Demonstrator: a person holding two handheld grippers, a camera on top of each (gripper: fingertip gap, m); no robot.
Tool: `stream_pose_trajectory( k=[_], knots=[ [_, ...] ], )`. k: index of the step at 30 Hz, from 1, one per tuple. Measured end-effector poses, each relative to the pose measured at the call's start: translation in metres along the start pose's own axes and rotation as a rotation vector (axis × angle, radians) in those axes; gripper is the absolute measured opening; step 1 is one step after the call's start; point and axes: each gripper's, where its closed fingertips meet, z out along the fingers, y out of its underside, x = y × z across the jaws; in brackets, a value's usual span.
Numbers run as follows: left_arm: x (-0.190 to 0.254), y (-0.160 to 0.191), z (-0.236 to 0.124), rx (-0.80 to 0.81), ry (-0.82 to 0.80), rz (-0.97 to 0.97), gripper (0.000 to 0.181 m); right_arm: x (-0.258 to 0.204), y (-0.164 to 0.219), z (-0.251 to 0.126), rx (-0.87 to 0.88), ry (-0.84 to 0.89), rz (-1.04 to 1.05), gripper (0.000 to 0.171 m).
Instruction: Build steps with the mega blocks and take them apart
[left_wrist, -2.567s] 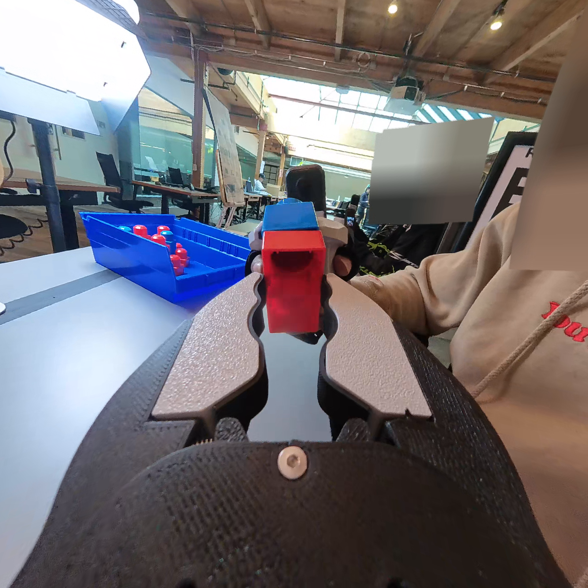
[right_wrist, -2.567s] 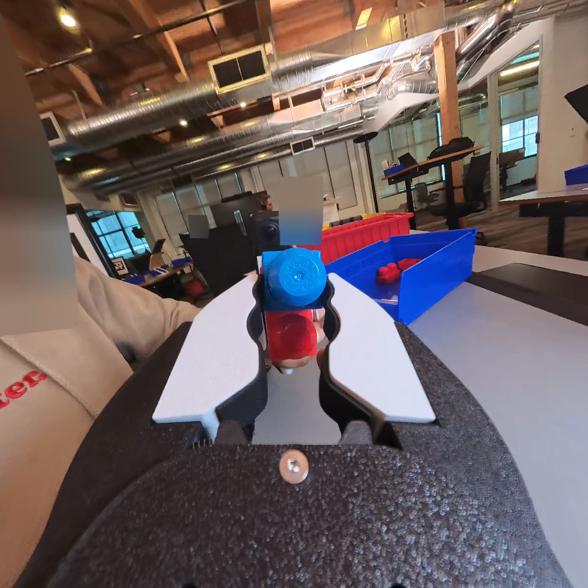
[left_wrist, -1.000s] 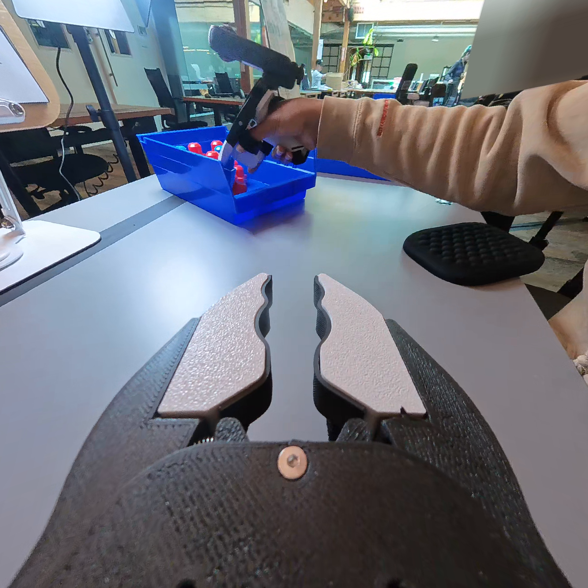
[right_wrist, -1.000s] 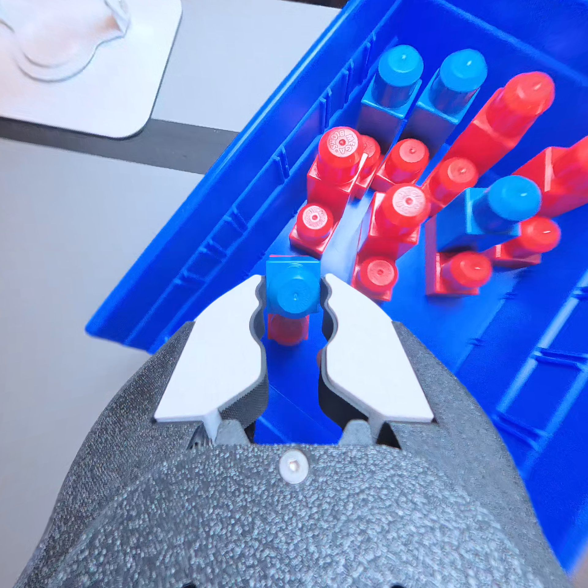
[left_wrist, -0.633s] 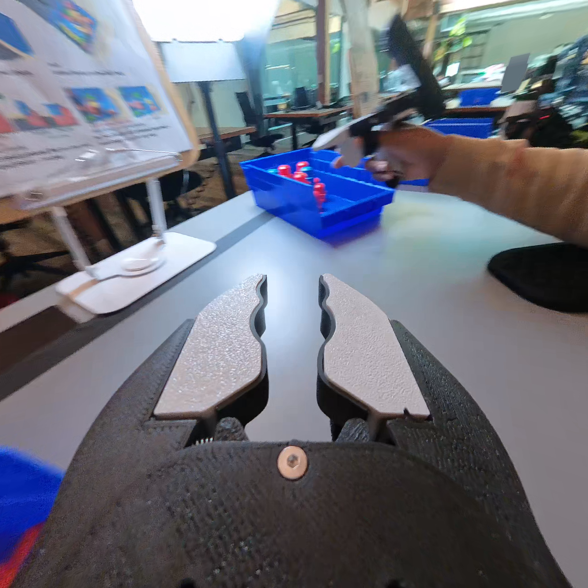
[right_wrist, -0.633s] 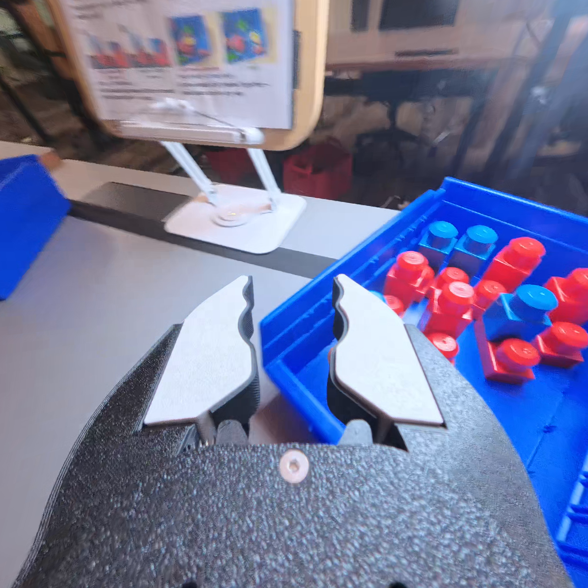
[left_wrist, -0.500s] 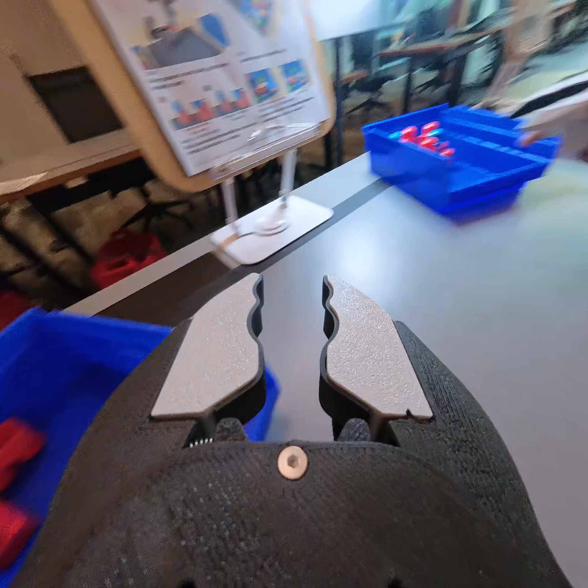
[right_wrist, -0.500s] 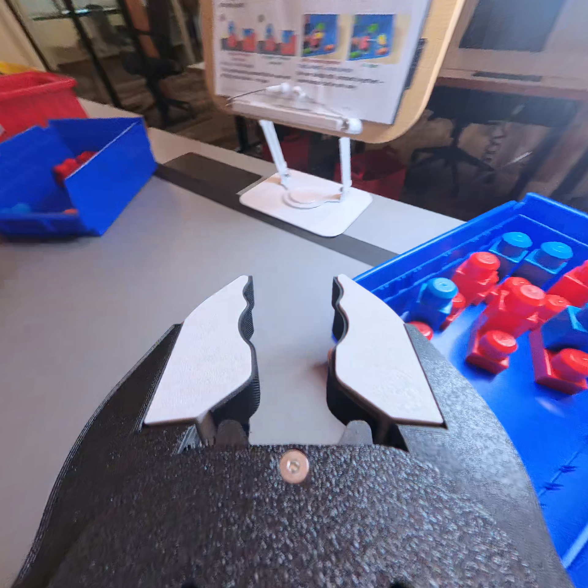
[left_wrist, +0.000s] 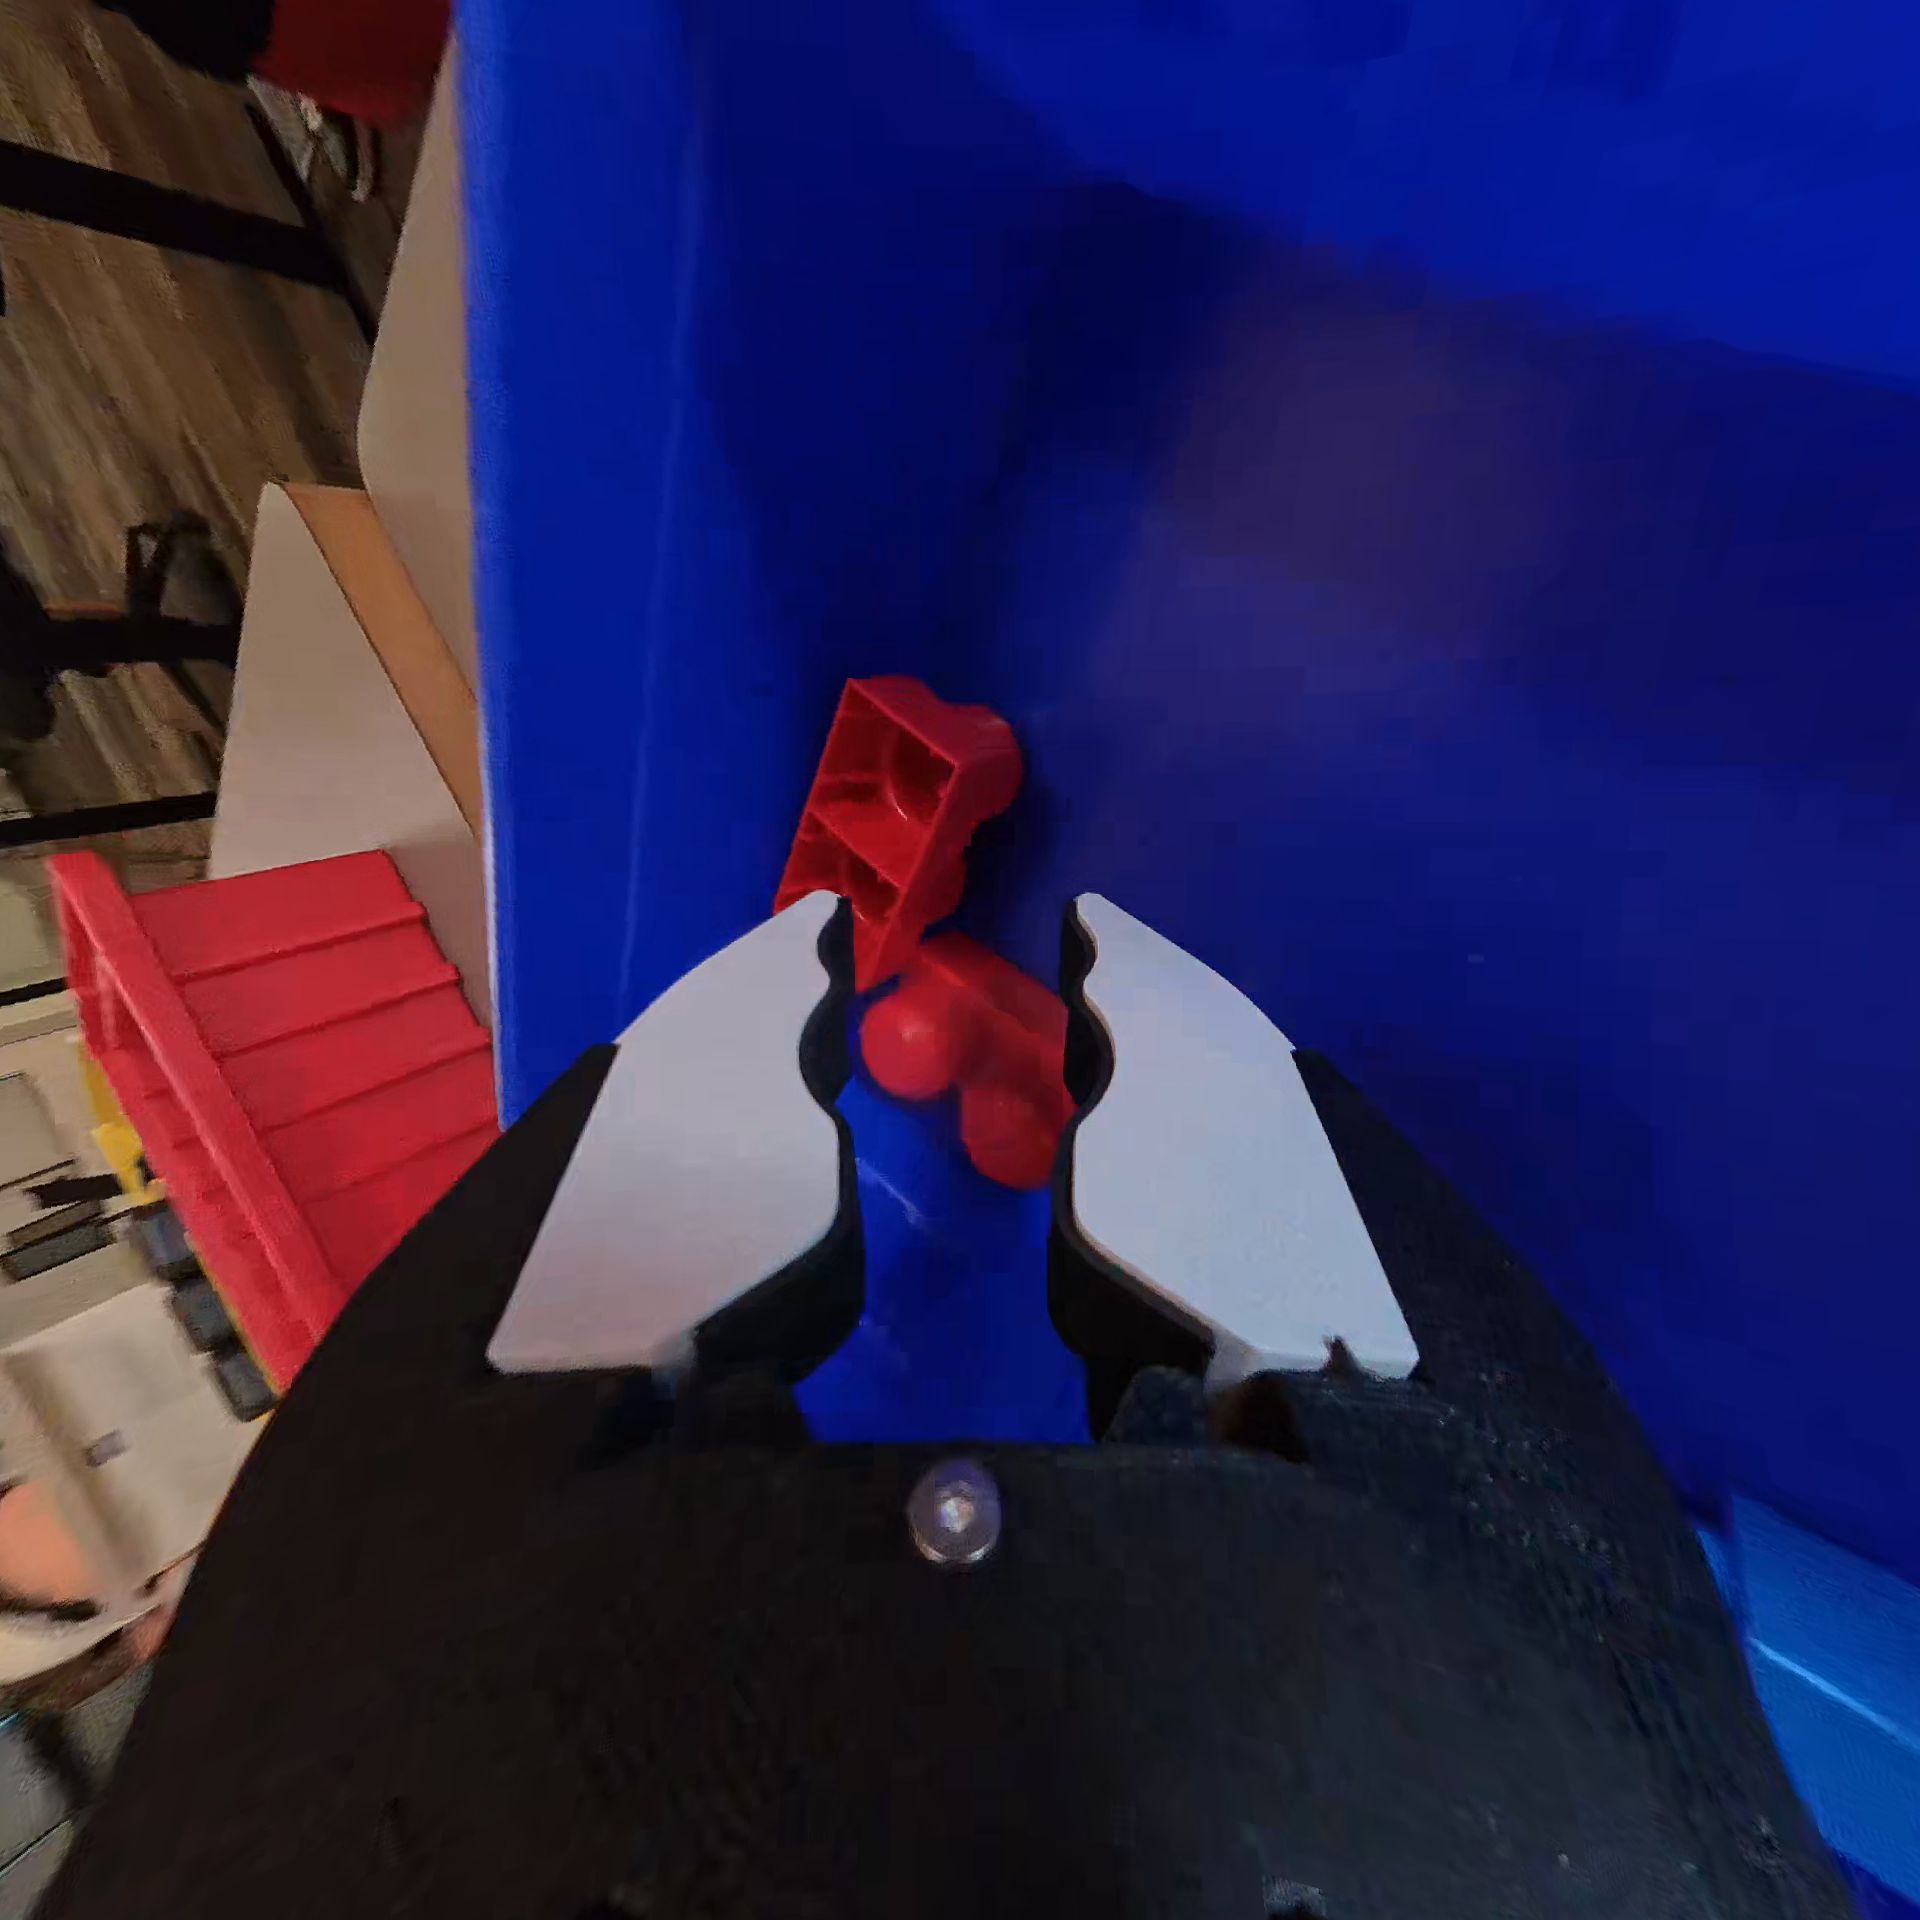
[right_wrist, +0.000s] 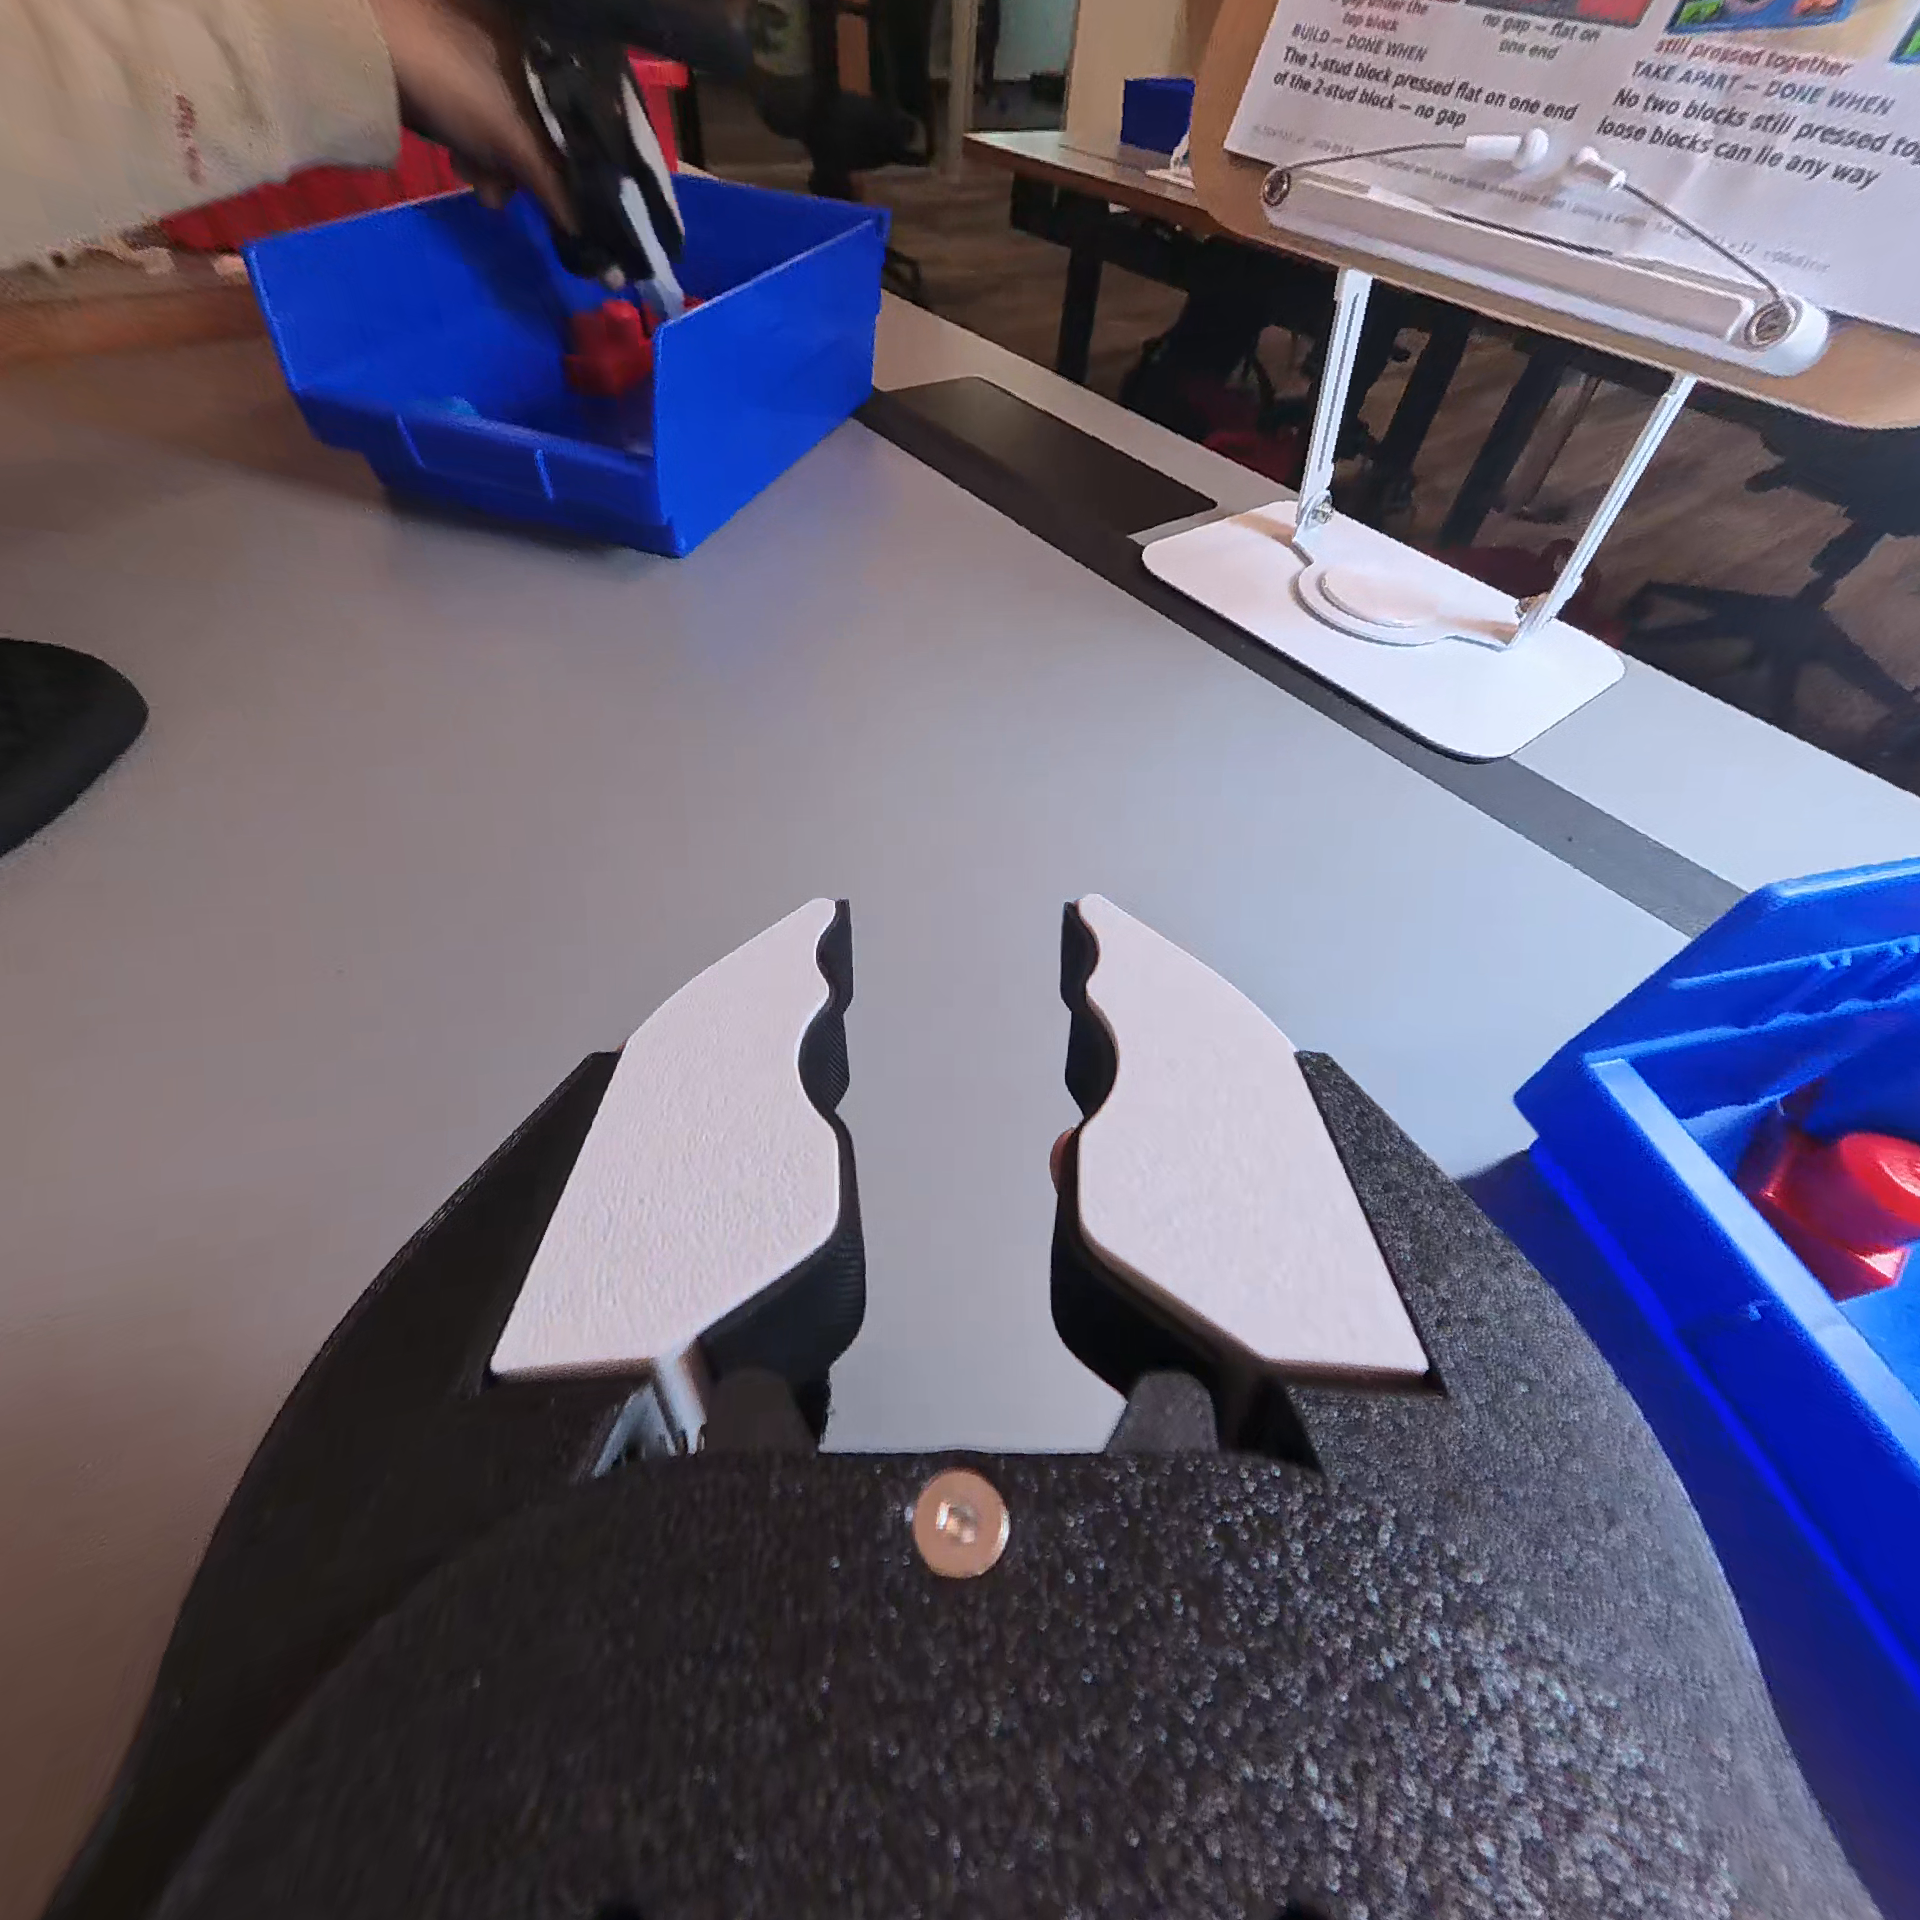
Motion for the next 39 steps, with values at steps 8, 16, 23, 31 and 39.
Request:
stream_pose_trajectory(
  k=[8,16,23,31,39],
  knots=[
    [-0.021,-0.01,0.028,-0.035,-0.255,0.245,0.012,0.004,0.001,-0.002,0.034,0.003,0.023,0.033],
    [0.034,-0.074,-0.15,0.797,0.194,-0.218,0.006,-0.014,-0.003,0.001,0.072,-0.08,0.04,0.032],
    [0.208,-0.088,-0.359,1.488,1.192,-0.419,0.005,-0.069,-0.043,0.012,0.168,-0.245,0.007,0.038],
    [0.347,-0.085,-0.412,1.523,1.597,-0.308,0.005,-0.131,-0.078,0.021,0.226,-0.508,0.189,0.04],
    [0.269,-0.079,-0.351,1.358,1.045,-0.185,0.035,-0.082,0.016,0.021,-0.349,-0.34,-0.158,0.034]
  ],
)
